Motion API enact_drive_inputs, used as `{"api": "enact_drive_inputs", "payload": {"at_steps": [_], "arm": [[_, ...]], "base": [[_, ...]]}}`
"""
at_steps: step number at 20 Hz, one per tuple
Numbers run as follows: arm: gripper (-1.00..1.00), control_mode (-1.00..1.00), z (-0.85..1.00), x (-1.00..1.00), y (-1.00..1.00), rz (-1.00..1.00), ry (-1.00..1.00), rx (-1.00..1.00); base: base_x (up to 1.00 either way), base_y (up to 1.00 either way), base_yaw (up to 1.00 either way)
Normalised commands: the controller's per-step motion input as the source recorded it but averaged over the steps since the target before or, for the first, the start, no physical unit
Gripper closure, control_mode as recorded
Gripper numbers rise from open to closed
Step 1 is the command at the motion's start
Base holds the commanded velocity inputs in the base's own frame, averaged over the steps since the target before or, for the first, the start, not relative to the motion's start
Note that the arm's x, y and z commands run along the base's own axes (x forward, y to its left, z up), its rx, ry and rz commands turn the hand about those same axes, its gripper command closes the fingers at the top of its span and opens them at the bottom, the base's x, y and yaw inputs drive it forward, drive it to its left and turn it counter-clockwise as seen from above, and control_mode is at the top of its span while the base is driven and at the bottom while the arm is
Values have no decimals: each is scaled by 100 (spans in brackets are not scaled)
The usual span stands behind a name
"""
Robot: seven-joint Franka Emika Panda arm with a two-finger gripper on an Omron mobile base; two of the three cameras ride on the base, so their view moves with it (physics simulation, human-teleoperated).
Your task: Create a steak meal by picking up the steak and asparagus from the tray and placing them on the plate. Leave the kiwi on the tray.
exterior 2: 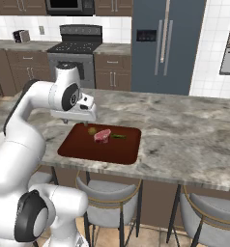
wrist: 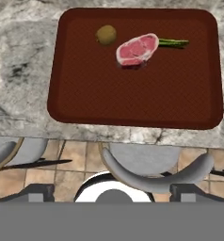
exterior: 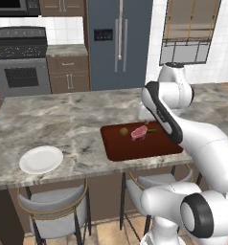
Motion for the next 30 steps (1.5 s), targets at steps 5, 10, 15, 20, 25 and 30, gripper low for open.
{"api": "enact_drive_inputs", "payload": {"at_steps": [5, 10, 15, 20, 25, 30], "arm": [[-100, -100, -64, 11, -2, -2, 0, 0], [-100, -100, -65, 11, -1, -3, 0, 0], [-100, -100, -51, 27, 0, -2, 0, 0], [-100, -100, -33, 41, 0, -2, 0, 0], [-100, -100, -27, 42, 0, -3, 0, 0], [-100, -100, -26, 43, 0, -3, 0, 0]], "base": [[0, 0, 0], [0, 0, 0], [0, 0, 0], [0, 0, 0], [0, 0, 0], [0, 0, 0]]}}
